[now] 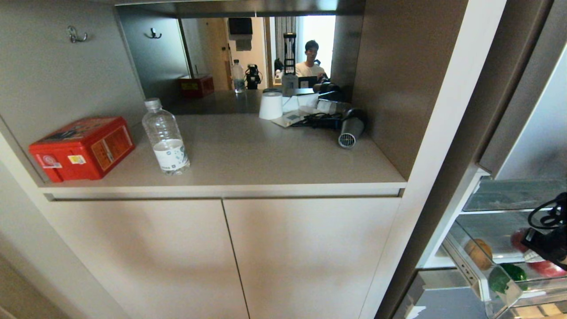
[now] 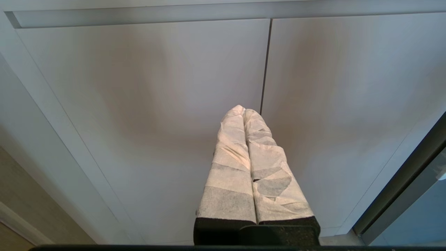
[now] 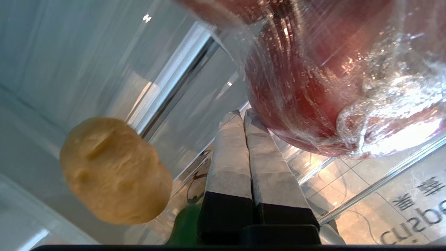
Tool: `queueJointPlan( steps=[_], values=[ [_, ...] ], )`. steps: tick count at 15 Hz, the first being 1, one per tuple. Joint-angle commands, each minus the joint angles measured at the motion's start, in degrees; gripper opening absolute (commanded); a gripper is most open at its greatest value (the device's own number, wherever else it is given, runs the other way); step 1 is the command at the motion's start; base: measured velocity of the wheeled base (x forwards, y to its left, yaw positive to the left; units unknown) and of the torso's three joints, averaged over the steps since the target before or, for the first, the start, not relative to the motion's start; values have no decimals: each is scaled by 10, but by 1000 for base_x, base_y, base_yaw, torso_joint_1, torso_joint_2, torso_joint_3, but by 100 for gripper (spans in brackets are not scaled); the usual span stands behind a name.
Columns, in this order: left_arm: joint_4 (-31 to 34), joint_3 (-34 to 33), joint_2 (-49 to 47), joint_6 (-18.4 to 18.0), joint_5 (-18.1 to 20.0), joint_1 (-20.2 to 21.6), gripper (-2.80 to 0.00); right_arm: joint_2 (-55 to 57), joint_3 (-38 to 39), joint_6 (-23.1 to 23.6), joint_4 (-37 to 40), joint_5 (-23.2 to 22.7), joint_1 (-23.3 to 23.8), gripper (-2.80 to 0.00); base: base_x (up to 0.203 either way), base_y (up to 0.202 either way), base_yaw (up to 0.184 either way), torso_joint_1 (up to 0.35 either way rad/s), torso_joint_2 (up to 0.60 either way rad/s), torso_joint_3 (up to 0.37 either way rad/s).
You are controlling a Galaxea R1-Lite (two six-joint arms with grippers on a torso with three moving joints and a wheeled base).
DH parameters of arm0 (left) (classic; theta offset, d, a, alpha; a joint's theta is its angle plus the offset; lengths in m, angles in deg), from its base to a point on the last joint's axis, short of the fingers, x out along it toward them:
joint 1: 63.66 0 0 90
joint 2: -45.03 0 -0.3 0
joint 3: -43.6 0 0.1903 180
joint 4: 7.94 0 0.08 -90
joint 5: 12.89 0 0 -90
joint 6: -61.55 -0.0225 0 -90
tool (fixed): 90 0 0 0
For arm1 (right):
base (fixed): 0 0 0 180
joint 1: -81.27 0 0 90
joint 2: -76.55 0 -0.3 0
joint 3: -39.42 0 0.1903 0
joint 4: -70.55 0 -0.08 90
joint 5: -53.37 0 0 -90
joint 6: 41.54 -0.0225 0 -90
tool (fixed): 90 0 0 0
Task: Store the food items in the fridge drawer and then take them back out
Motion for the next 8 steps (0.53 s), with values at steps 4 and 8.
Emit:
queueJointPlan(
  steps=[4,8],
  values=[
    [0,-6,0,0,0,0,-280,5,-14,1,-2,2,15,-280,0,0,0,0,0,0],
    [0,-6,0,0,0,0,-280,18,-37,1,-1,8,30,-280,0,0,0,0,0,0]
  ],
)
